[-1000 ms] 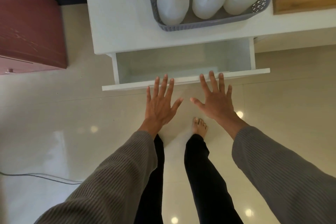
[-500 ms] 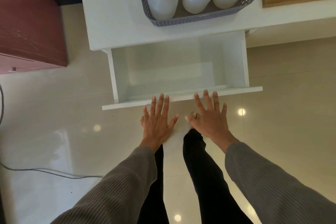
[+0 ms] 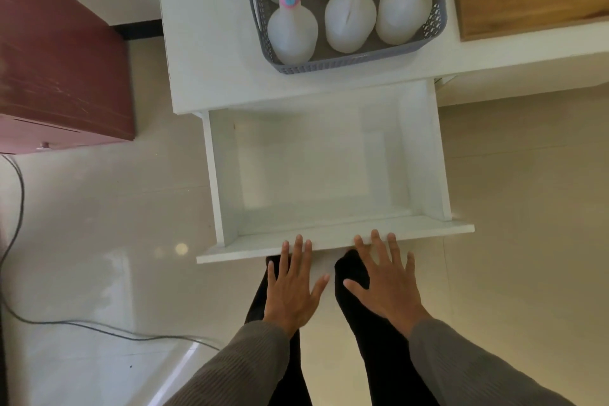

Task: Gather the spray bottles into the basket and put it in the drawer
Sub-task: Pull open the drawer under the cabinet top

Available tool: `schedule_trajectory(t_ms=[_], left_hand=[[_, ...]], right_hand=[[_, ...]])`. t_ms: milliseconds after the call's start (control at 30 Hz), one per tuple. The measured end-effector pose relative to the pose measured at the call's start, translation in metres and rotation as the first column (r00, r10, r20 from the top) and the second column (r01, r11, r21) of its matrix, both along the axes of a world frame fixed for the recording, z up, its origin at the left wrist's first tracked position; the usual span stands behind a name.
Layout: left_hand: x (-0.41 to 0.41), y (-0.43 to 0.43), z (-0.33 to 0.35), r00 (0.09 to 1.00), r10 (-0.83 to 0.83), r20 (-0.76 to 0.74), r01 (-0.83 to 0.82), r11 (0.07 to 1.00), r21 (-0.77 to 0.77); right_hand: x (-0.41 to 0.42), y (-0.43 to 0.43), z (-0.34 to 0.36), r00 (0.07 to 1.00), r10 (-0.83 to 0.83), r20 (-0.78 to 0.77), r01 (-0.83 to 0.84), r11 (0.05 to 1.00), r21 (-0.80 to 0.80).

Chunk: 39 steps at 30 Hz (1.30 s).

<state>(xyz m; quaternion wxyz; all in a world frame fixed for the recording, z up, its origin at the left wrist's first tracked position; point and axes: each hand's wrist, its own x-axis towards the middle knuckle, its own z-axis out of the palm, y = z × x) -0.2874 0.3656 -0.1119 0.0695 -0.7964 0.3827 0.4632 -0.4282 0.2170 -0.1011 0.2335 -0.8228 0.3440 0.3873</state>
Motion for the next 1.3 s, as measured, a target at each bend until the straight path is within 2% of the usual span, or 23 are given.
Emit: schedule_trajectory(t_ms=[333,467,500,567,633,667,700,733,767,800,833,900,967,1000,1067,1133,1233,1300], left_hand=[[-0.012,-0.008,0.005,0.992,0.046,-0.115,-0.023,0.980,0.195],[-0.006,-0.030,0.008,0.967,0.219,-0.129,-0.181,0.950,0.254],[-0.001,-0.038,0.008,0.963,0.240,-0.125,-0.198,0.940,0.279],[0.009,-0.053,0.011,0.961,0.255,-0.104,-0.209,0.922,0.327],[0.022,-0.064,0.018,0.954,0.297,-0.046,-0.273,0.919,0.284],[0.031,-0.069,0.022,0.942,0.335,-0.008,-0.326,0.921,0.212],[0.042,-0.076,0.027,0.927,0.374,0.018,-0.373,0.918,0.138],[0.056,-0.084,0.031,0.904,0.426,0.036,-0.428,0.902,0.054],[0.072,-0.093,0.034,0.862,0.505,0.045,-0.502,0.862,-0.066],[0.090,-0.102,0.035,0.804,0.594,0.027,-0.577,0.791,-0.202],[0.110,-0.115,0.037,0.743,0.668,-0.027,-0.641,0.701,-0.313],[0.157,-0.144,0.044,0.627,0.760,-0.168,-0.727,0.495,-0.475],[0.209,-0.179,0.056,0.495,0.820,-0.288,-0.801,0.303,-0.516],[0.232,-0.198,0.061,0.433,0.831,-0.350,-0.835,0.223,-0.503],[0.277,-0.234,0.069,0.318,0.827,-0.464,-0.881,0.077,-0.466],[0.312,-0.266,0.077,0.246,0.820,-0.516,-0.908,0.008,-0.419],[0.349,-0.301,0.079,0.175,0.810,-0.560,-0.950,-0.012,-0.313],[0.365,-0.314,0.077,0.148,0.808,-0.570,-0.971,0.008,-0.240]], right_hand=[[-0.005,-0.008,0.016,0.998,0.020,-0.064,-0.011,0.992,0.127],[0.005,-0.021,0.021,0.994,-0.005,-0.109,0.028,0.978,0.207],[0.008,-0.021,0.022,0.995,-0.006,-0.102,0.028,0.976,0.214],[0.017,-0.027,0.028,0.998,-0.042,0.050,0.035,0.991,0.126],[0.026,-0.045,0.031,0.993,-0.056,0.101,0.040,0.987,0.154],[0.031,-0.059,0.027,0.987,-0.105,0.119,0.082,0.980,0.181],[0.026,-0.072,0.018,0.967,-0.191,0.171,0.148,0.960,0.237],[0.031,-0.090,0.016,0.942,-0.298,0.154,0.251,0.931,0.265],[0.042,-0.115,0.022,0.902,-0.396,0.170,0.348,0.903,0.252],[0.056,-0.141,0.026,0.847,-0.475,0.237,0.449,0.880,0.159],[0.073,-0.170,0.034,0.733,-0.584,0.349,0.593,0.800,0.092],[0.102,-0.232,0.053,0.390,-0.754,0.528,0.831,0.535,0.150],[0.134,-0.295,0.069,0.104,-0.825,0.555,0.884,0.333,0.329],[0.152,-0.326,0.075,0.037,-0.829,0.558,0.878,0.293,0.378],[0.186,-0.375,0.082,0.012,-0.816,0.577,0.864,0.300,0.405],[0.214,-0.409,0.083,0.076,-0.812,0.578,0.855,0.352,0.382],[0.245,-0.436,0.081,0.226,-0.809,0.542,0.833,0.449,0.323],[0.256,-0.443,0.076,0.305,-0.830,0.467,0.824,0.476,0.307]])
